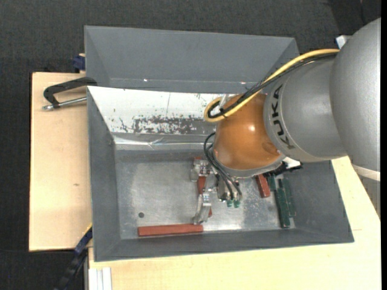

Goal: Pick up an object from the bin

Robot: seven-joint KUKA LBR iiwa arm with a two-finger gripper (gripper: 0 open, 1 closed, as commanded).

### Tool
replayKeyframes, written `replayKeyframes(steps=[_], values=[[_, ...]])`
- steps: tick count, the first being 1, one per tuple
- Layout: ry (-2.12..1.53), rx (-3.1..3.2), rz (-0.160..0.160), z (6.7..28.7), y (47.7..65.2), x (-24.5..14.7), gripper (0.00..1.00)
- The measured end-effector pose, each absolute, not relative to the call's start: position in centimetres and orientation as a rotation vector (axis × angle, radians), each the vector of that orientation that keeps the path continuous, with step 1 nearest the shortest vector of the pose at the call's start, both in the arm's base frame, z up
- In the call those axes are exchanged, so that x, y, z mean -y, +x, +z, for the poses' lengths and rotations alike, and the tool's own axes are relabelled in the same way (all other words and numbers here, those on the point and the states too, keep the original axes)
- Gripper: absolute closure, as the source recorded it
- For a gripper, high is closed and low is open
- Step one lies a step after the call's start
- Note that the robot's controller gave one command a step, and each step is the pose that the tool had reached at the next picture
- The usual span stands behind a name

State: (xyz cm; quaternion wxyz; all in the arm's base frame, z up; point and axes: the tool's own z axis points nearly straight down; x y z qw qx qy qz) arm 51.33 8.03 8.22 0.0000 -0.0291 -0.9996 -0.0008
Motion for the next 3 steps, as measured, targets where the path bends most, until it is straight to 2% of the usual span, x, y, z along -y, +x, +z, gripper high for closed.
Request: replayKeyframes(steps=[2, 3], values=[[-0.085, 3.140, -0.003, 8.2, 51.3, -8.0, 0.00], [0.354, 3.125, -0.003, 11.2, 52.4, -3.4, 0.00]])
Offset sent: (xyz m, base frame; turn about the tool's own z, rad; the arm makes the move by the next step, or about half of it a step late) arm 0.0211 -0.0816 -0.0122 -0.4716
